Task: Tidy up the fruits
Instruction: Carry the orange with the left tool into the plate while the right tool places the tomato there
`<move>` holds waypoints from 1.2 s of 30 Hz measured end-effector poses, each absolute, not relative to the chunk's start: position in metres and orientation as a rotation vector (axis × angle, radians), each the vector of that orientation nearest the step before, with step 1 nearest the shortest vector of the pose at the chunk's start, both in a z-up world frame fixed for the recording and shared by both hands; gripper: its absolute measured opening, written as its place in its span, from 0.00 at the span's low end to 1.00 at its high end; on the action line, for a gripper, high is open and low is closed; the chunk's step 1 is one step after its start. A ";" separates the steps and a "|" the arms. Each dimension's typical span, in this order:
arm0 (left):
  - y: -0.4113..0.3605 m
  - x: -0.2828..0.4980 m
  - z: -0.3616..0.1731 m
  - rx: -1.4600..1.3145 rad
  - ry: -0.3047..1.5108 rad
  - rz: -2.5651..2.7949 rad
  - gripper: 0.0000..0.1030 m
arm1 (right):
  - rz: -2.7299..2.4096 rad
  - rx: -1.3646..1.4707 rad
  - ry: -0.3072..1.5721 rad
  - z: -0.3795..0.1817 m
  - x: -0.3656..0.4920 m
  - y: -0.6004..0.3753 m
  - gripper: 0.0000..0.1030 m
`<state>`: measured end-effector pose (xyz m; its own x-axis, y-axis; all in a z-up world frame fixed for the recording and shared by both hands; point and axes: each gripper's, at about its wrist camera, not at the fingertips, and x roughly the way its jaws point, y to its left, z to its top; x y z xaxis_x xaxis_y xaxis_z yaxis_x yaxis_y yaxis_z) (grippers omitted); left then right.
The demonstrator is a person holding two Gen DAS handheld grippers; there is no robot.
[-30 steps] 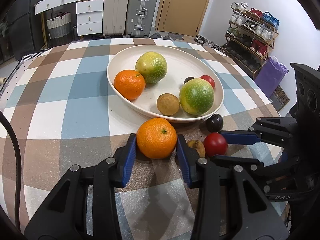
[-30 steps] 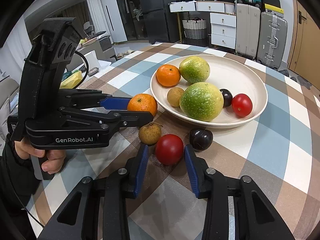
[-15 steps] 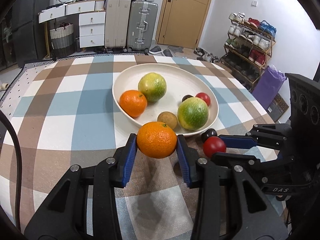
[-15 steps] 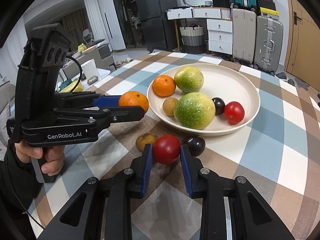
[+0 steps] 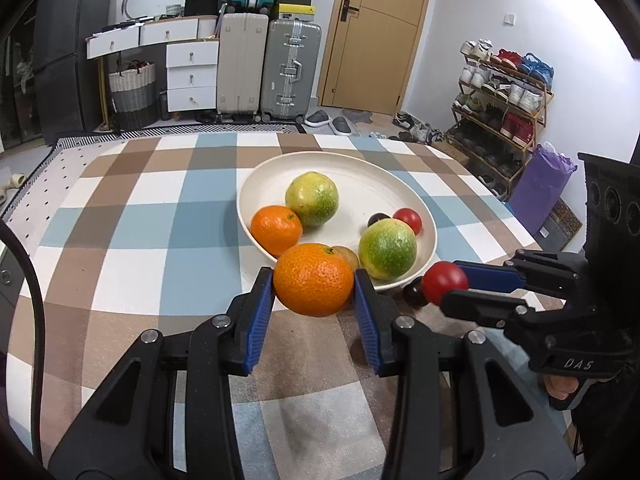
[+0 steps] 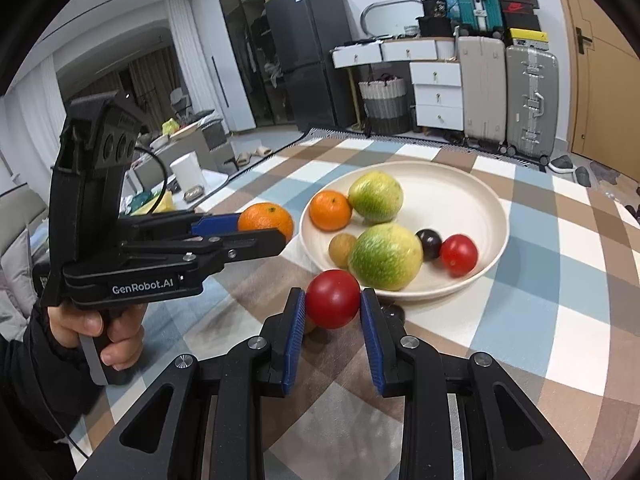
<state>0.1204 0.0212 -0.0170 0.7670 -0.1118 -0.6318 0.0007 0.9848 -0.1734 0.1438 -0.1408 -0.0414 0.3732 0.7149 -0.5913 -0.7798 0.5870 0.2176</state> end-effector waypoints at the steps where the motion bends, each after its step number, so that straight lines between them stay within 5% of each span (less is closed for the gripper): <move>1: 0.022 0.120 -0.016 -0.170 0.689 -0.056 0.35 | 0.953 -0.095 0.697 -0.040 0.144 -0.142 0.28; 36: 0.032 0.136 -0.013 -0.224 0.631 -0.005 0.35 | 0.716 -0.033 0.694 -0.026 0.199 -0.141 0.28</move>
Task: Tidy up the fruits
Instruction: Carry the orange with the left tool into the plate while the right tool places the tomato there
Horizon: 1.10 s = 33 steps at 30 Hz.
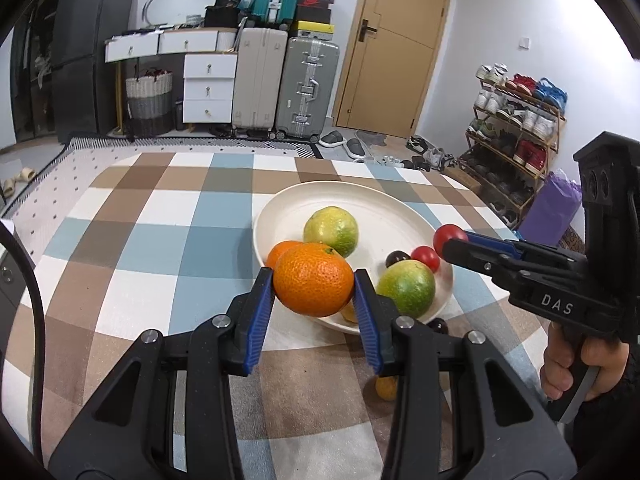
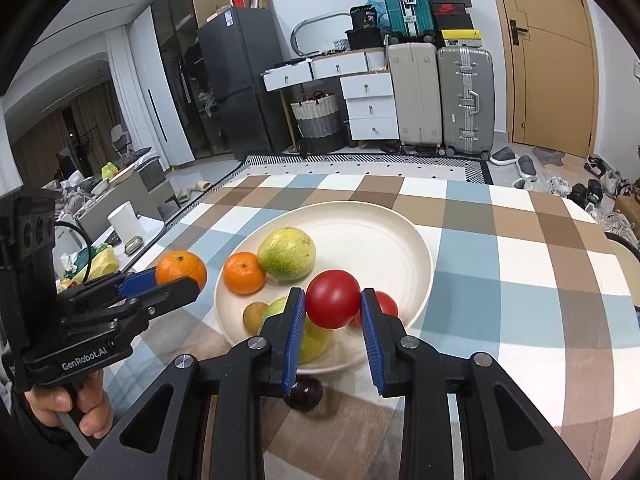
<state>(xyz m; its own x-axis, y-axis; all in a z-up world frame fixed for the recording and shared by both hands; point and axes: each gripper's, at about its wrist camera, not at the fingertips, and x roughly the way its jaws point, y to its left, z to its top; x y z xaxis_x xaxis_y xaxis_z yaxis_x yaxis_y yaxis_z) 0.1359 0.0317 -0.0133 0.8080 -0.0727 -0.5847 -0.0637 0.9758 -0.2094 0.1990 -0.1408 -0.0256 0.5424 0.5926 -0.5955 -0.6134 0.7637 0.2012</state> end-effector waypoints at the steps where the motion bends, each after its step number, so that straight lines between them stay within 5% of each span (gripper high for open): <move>1: 0.034 0.137 -0.014 -0.235 0.629 -0.007 0.35 | 0.713 -0.033 0.699 -0.026 0.201 -0.140 0.28; 18: 0.020 0.153 -0.023 -0.205 0.621 -0.046 0.35 | 0.699 0.011 0.750 -0.036 0.227 -0.121 0.29; 27: 0.019 0.156 -0.024 -0.198 0.629 -0.030 0.36 | 0.685 0.002 0.703 -0.028 0.209 -0.139 0.48; 33: 0.021 0.153 -0.024 -0.205 0.624 -0.006 0.67 | 0.657 0.024 0.697 -0.033 0.198 -0.161 0.58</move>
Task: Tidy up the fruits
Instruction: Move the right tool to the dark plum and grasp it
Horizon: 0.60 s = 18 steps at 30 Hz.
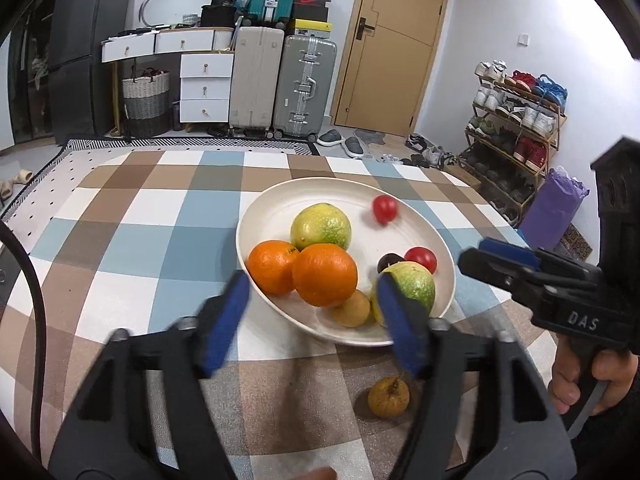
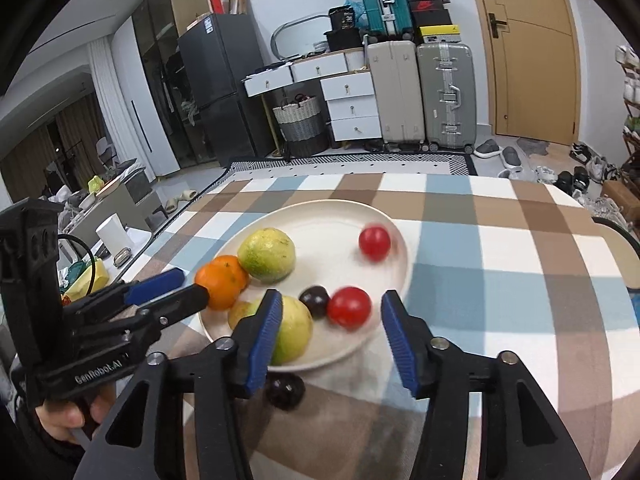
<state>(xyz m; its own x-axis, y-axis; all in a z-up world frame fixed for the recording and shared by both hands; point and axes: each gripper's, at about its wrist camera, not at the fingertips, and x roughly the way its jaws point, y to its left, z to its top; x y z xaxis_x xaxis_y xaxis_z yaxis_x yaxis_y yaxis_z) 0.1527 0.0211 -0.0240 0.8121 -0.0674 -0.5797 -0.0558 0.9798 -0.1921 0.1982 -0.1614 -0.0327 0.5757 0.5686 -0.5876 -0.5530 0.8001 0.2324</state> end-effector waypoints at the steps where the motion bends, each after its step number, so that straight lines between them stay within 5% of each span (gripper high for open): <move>1: 0.022 0.151 -0.024 -0.206 0.620 -0.006 0.75 | 0.656 0.028 0.698 -0.033 0.197 -0.164 0.60; 8: 0.021 0.140 -0.022 -0.178 0.630 0.021 1.00 | 0.674 0.047 0.687 -0.032 0.189 -0.176 0.76; 15: 0.025 0.125 -0.016 -0.191 0.633 0.018 1.00 | 0.679 0.022 0.704 -0.035 0.178 -0.175 0.98; 18: 0.024 0.123 -0.016 -0.181 0.648 0.023 1.00 | 0.682 0.007 0.708 -0.036 0.174 -0.173 1.00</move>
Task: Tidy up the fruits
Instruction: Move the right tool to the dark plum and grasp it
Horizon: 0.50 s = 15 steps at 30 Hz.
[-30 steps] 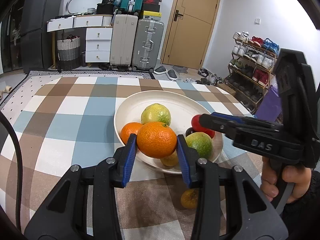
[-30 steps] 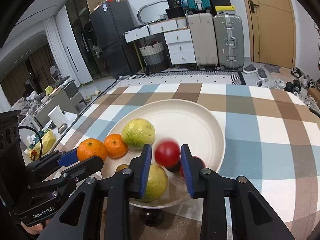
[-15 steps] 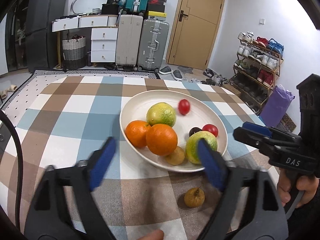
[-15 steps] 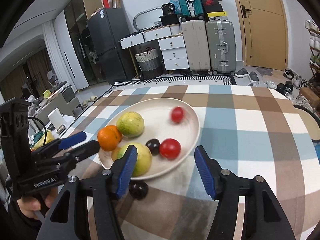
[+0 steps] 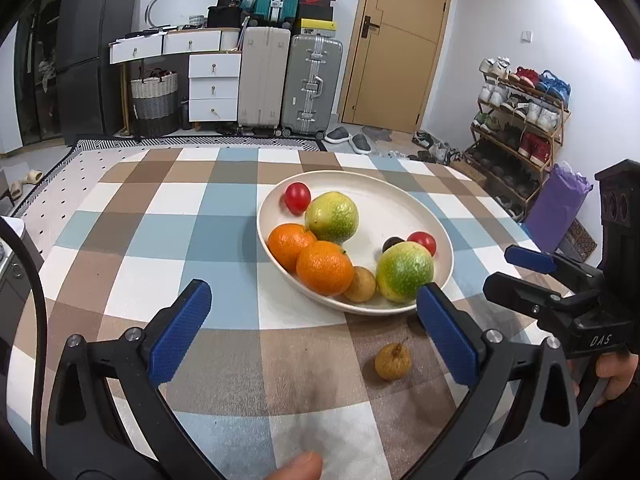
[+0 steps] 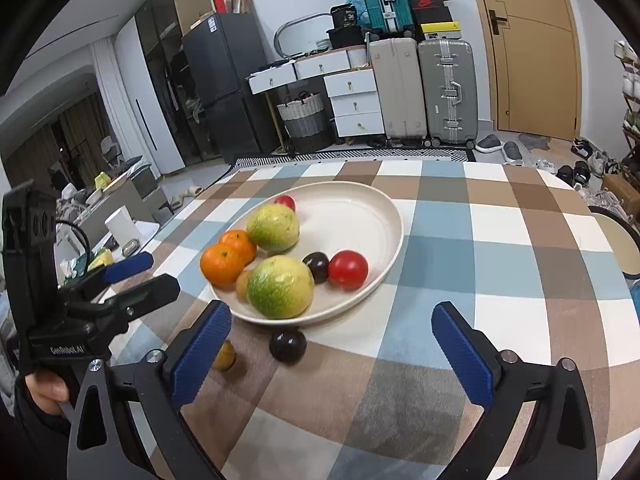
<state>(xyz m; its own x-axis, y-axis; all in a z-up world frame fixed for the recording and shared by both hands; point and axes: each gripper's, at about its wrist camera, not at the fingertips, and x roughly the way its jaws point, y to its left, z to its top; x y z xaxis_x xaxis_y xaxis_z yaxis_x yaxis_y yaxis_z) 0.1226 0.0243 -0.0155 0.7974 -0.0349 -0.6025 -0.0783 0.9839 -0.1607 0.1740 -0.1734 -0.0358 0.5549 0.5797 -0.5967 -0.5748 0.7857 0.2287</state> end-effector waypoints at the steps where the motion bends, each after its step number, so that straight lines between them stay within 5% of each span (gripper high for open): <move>1: 0.023 0.122 -0.016 -0.176 0.655 0.025 1.00 | 0.681 0.002 0.709 -0.036 0.174 -0.173 1.00; 15: -0.001 0.123 -0.021 -0.122 0.760 -0.037 1.00 | 0.704 -0.076 0.786 -0.048 0.174 -0.158 1.00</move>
<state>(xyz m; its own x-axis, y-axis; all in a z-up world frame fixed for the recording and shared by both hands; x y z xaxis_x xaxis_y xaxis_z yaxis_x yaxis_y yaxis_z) 0.1227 -0.0008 -0.0215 0.7248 -0.0778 -0.6845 -0.0103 0.9923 -0.1237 0.1736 -0.1581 -0.0481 0.4930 0.5528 -0.6719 -0.6069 0.7718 0.1898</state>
